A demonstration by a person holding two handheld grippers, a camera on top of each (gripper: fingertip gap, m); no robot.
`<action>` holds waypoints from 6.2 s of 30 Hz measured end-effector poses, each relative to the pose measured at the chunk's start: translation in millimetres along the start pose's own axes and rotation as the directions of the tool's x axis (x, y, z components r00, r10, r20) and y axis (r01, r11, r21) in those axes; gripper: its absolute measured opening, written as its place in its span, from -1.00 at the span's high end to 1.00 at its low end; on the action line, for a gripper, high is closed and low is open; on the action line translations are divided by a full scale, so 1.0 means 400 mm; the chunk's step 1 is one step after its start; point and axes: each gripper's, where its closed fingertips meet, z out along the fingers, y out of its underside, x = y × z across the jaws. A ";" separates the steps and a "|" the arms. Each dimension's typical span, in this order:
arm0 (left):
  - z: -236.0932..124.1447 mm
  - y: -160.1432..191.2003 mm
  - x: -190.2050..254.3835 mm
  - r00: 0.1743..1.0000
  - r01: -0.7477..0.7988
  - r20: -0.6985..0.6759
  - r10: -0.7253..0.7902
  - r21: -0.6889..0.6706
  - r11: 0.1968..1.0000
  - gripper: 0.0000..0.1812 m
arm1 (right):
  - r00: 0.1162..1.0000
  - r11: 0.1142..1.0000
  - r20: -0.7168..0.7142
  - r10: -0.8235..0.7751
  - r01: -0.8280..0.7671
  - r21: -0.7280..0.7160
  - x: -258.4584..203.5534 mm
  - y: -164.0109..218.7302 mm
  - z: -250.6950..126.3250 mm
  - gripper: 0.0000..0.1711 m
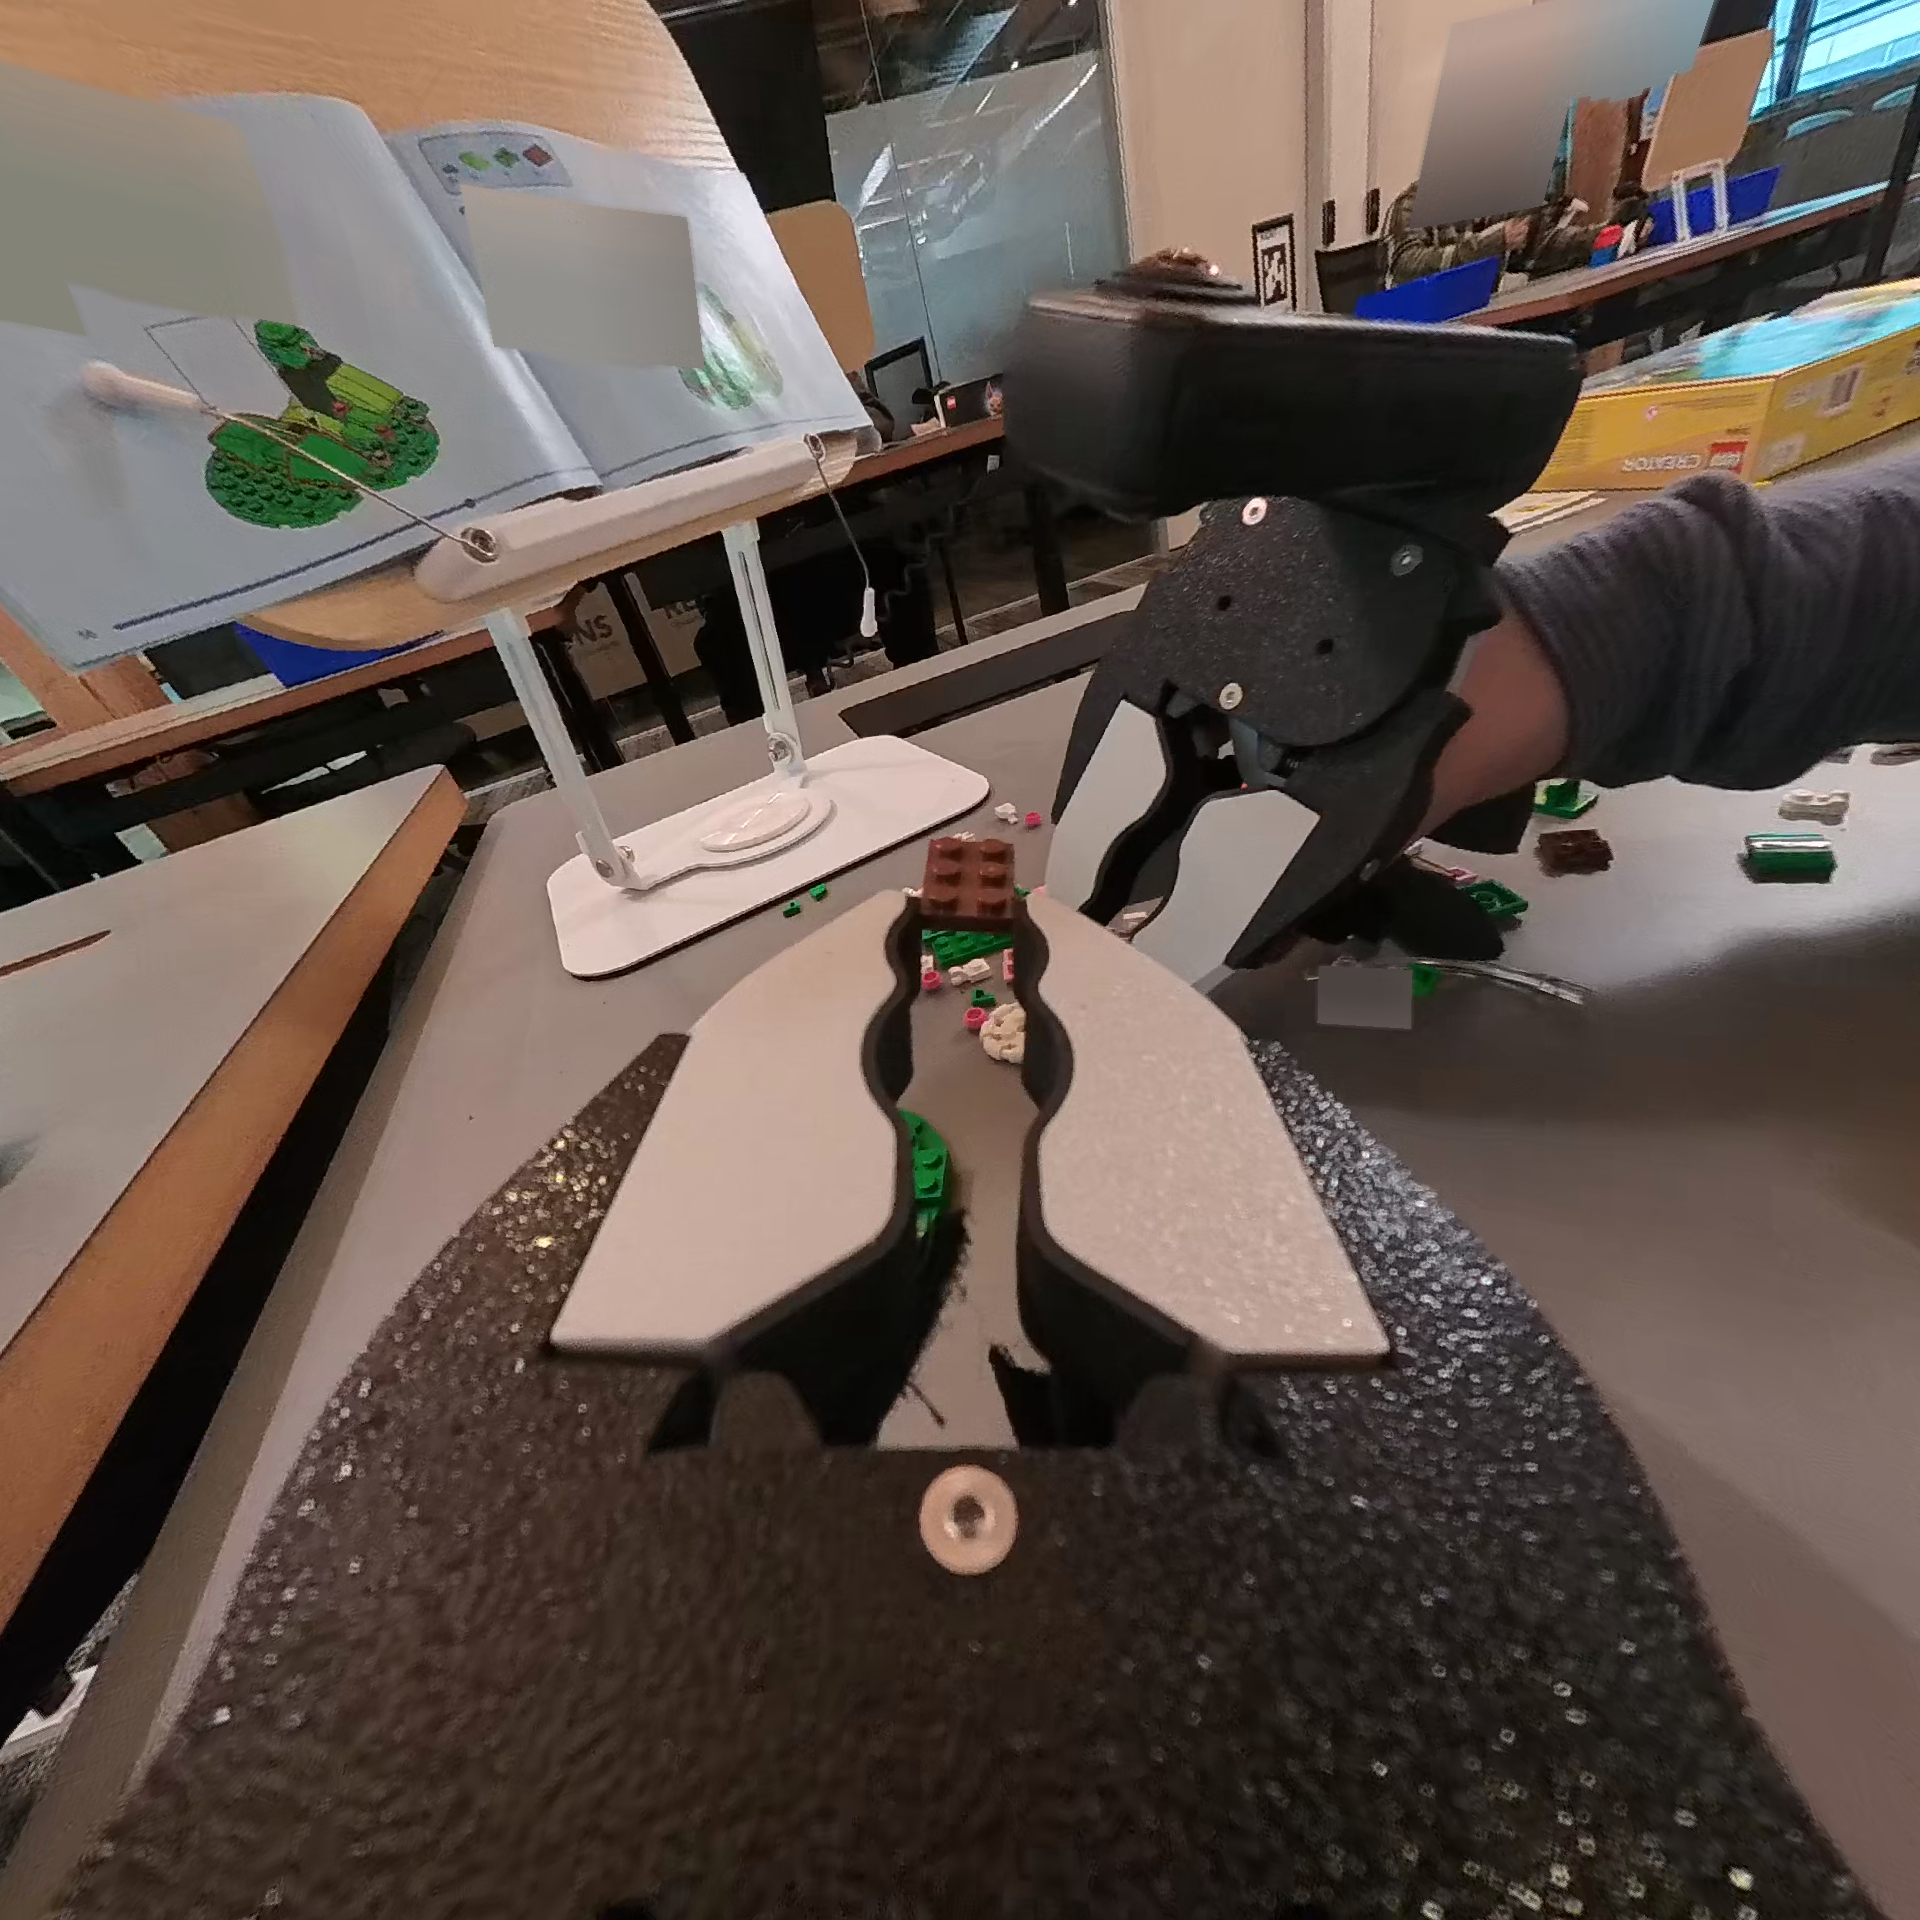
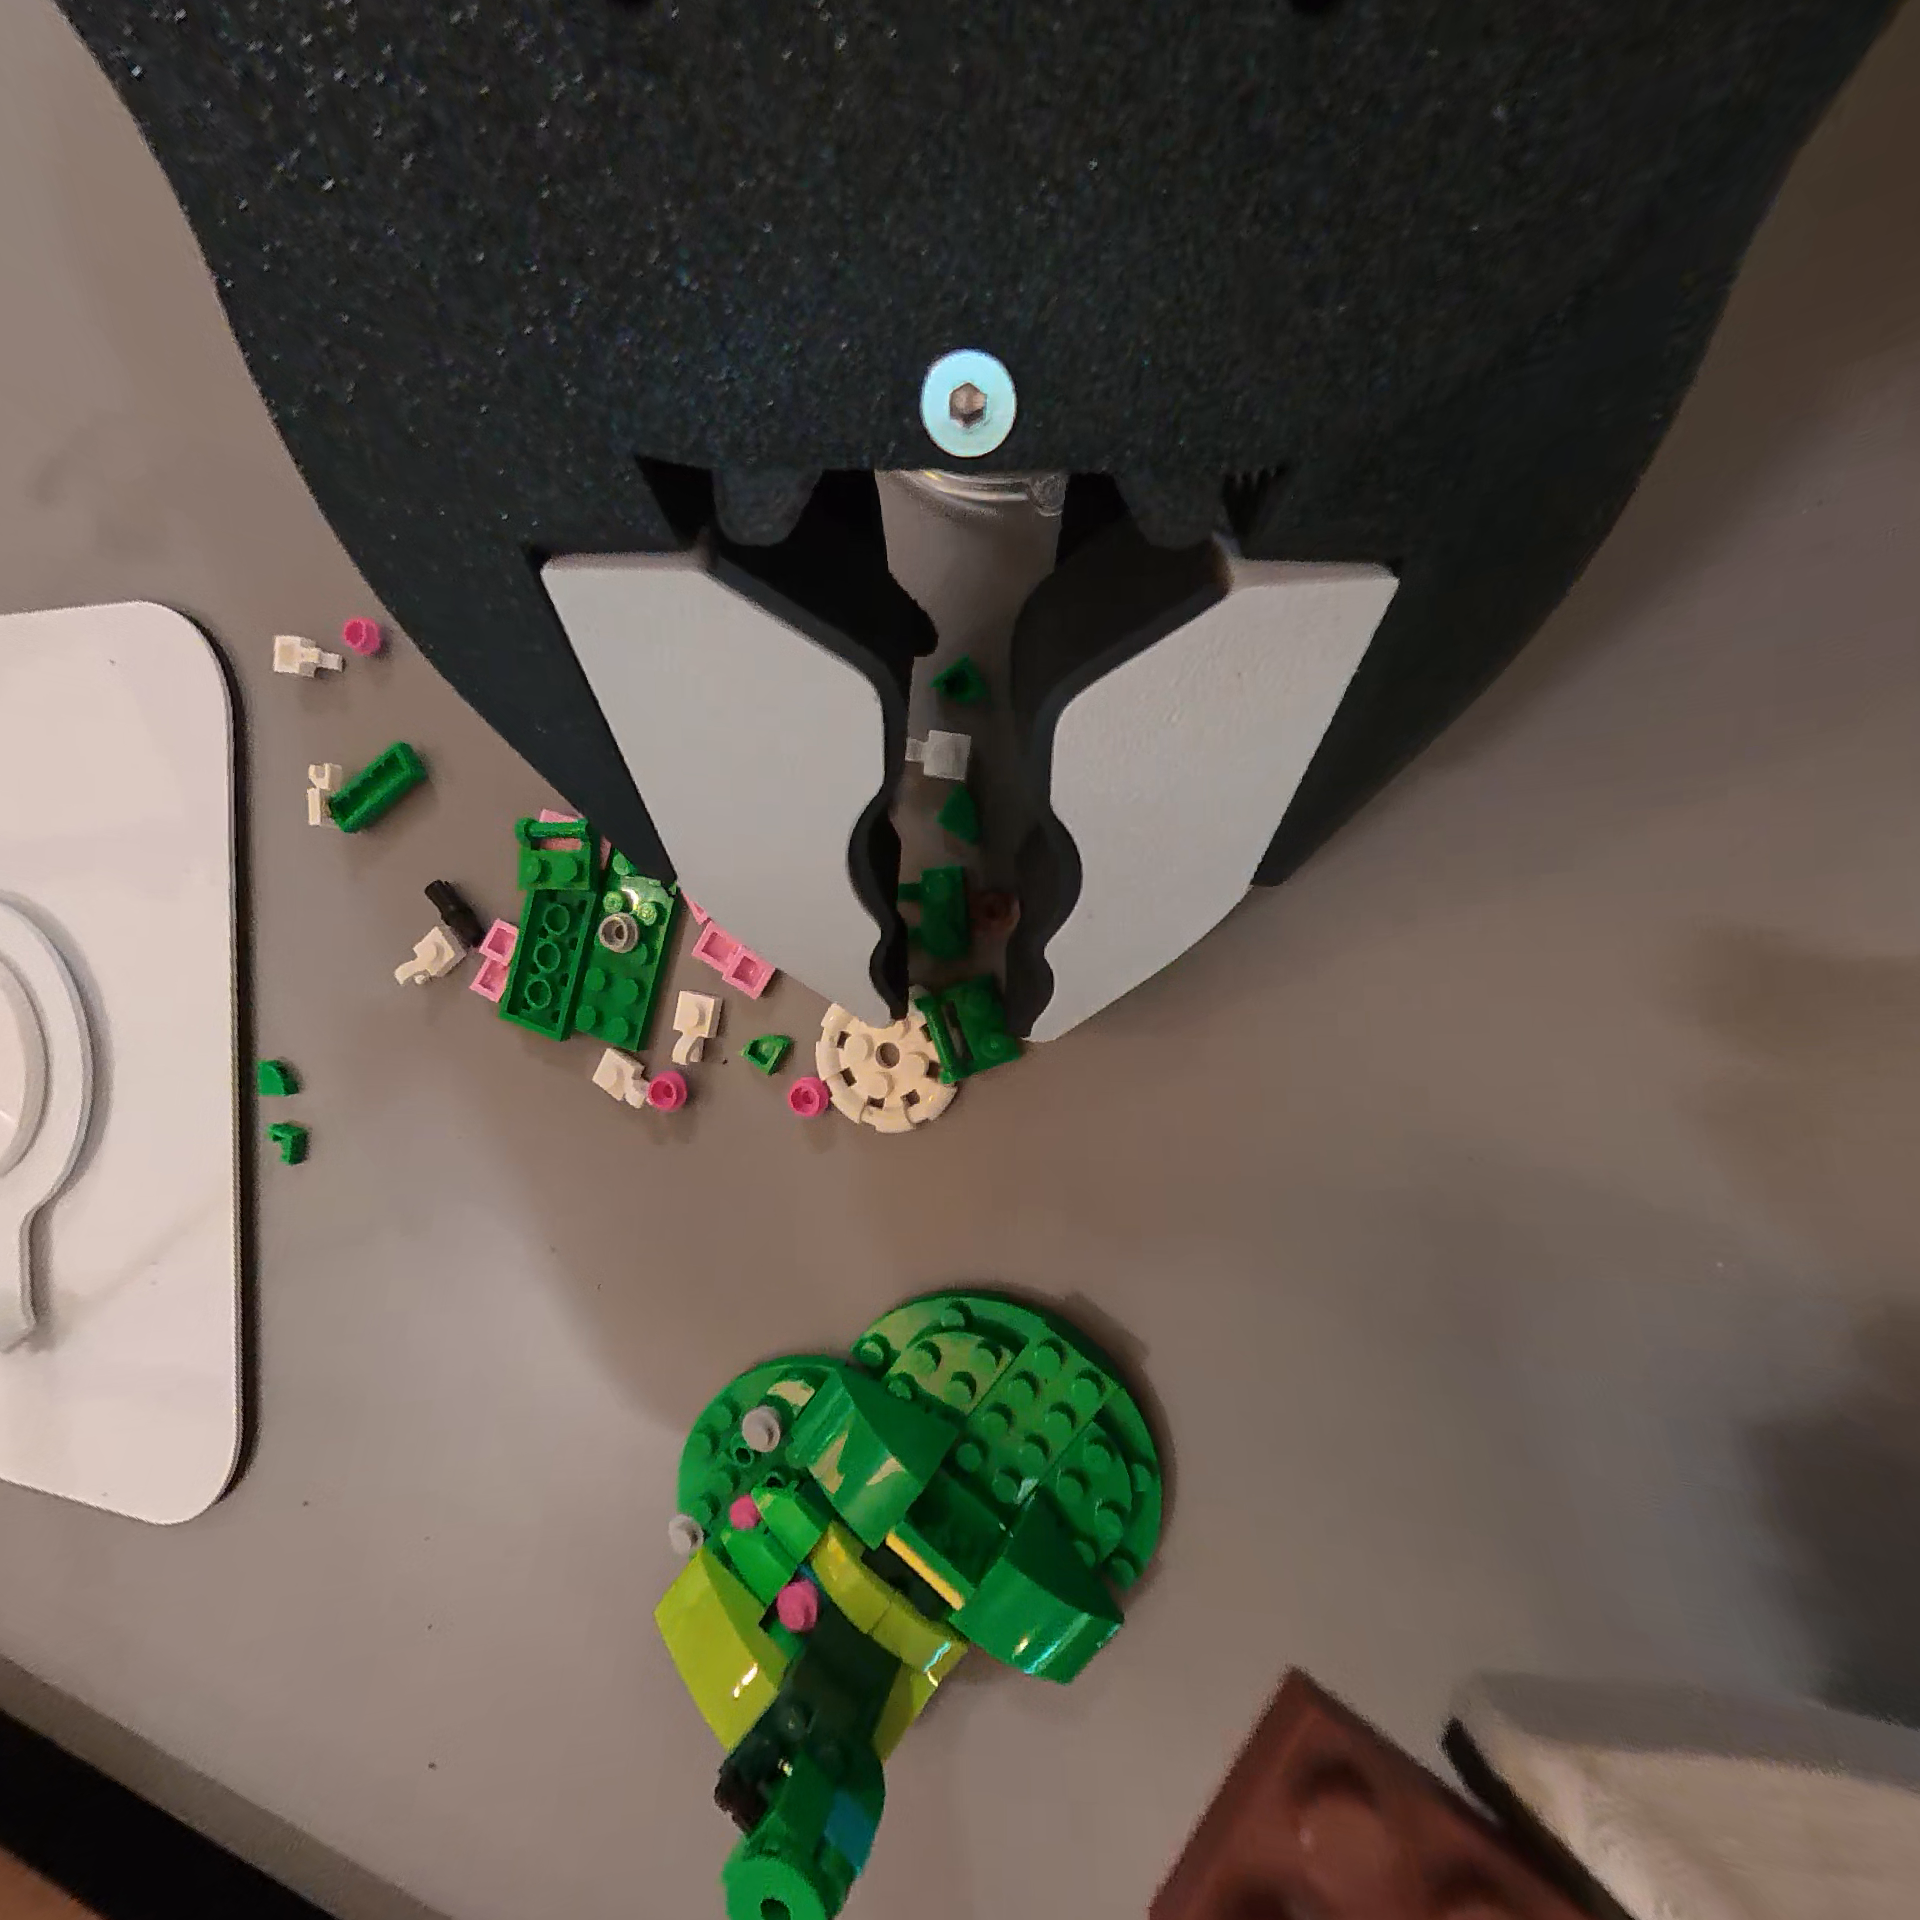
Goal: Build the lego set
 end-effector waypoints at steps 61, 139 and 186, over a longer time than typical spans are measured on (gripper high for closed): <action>0.010 0.007 0.041 0.995 -0.075 -0.073 0.073 -0.017 0.997 0.83 | 0.908 0.973 0.354 0.226 -0.224 -0.046 -0.167 0.095 -0.125 0.82; -0.083 0.171 0.226 0.825 -0.341 -0.560 -0.070 -0.594 0.729 0.21 | 0.943 0.979 0.289 -0.166 0.192 -0.065 -0.182 0.093 -0.118 0.74; -0.001 -0.013 0.306 0.761 0.025 -0.609 -0.226 -0.321 0.947 0.95 | 0.934 0.902 0.314 -0.168 0.017 0.432 -0.222 -0.016 -0.277 0.96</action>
